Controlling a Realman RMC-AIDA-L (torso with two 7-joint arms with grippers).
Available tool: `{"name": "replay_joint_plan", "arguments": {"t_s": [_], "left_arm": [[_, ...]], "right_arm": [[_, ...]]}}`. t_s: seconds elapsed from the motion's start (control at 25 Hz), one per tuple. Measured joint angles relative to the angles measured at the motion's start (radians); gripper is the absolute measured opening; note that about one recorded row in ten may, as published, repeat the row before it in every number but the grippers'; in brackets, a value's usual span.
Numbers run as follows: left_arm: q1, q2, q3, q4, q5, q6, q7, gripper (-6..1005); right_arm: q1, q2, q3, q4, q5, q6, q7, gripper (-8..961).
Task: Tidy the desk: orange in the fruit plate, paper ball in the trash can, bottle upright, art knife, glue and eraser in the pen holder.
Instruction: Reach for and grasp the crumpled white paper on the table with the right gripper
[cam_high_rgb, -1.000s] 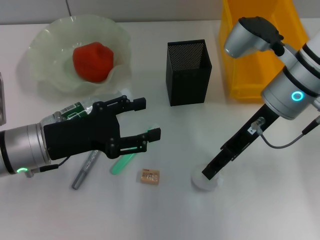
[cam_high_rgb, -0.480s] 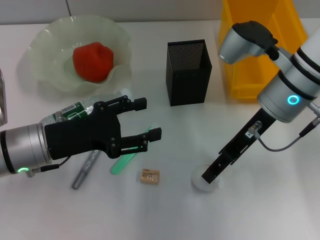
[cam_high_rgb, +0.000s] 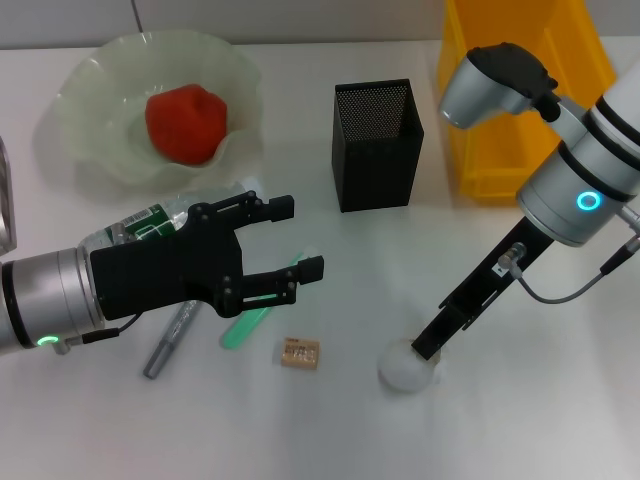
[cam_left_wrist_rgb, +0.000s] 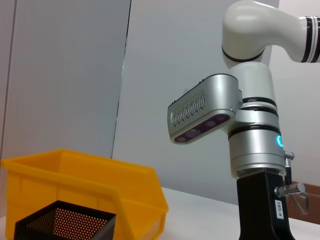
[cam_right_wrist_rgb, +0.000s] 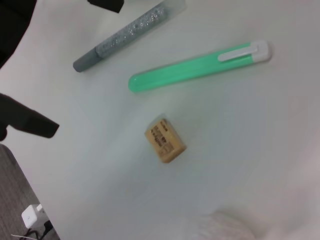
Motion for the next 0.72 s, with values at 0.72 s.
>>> {"name": "replay_joint_plan", "arguments": {"t_s": [0.72], "left_arm": [[-0.007,0.0,0.0,0.0,-0.001,-0.005,0.002,800]], "right_arm": [[-0.169,-0.016,0.03,-0.286,0.118,-0.112,-0.014,376]]}}
